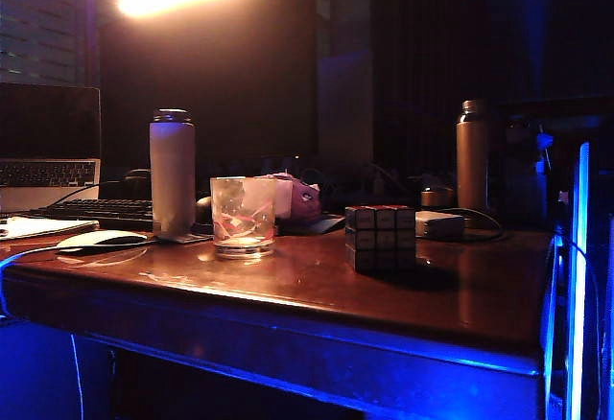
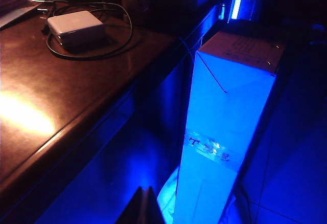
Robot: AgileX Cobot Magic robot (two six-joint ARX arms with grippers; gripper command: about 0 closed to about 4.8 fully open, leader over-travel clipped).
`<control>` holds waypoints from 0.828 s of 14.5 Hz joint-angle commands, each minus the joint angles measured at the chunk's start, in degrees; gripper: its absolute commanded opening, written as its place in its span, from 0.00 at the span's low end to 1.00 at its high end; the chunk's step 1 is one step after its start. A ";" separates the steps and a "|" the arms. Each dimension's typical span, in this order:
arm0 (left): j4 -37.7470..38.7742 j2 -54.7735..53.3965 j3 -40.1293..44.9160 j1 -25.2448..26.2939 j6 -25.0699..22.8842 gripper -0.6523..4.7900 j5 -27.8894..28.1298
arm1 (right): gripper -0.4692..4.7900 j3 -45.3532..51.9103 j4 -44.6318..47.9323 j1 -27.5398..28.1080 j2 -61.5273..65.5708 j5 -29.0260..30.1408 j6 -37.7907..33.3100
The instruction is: Stack the Rubik's Cube on top of the glass cup.
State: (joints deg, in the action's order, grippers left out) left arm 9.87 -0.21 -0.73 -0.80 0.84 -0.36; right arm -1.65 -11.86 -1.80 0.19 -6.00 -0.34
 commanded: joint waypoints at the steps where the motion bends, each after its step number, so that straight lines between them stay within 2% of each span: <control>1: 0.81 0.15 0.37 -0.02 -0.42 0.12 0.39 | 0.09 0.20 -0.55 0.04 -0.07 0.09 -0.33; 4: 0.81 0.15 0.37 -0.02 -0.42 0.12 0.39 | 0.09 0.20 -0.55 0.04 -0.07 -0.11 -0.37; 5: 0.79 0.15 0.37 -0.04 -0.31 0.12 0.37 | 0.09 0.20 -0.55 0.04 -0.07 -0.11 -2.67; 6: 0.74 0.15 0.35 -0.04 2.19 0.12 0.33 | 0.09 0.11 -0.48 0.02 -0.07 -0.07 -6.03; 7: 1.05 0.15 -0.63 -0.07 6.88 0.12 0.04 | 0.09 -0.44 -0.42 -0.04 -0.07 0.20 -9.70; 8: 1.53 0.15 -3.02 -0.09 10.16 0.11 -0.81 | 0.09 -1.79 -0.35 -0.04 -0.07 1.07 -11.91; 12: 1.01 -3.13 -17.84 0.00 8.98 0.11 4.20 | 0.09 -11.63 0.24 0.00 1.90 0.77 -10.69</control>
State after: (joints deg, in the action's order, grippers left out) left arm 10.98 -1.93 -16.99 -0.80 10.63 3.20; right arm -12.12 -12.21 -1.83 0.84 -4.75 -11.35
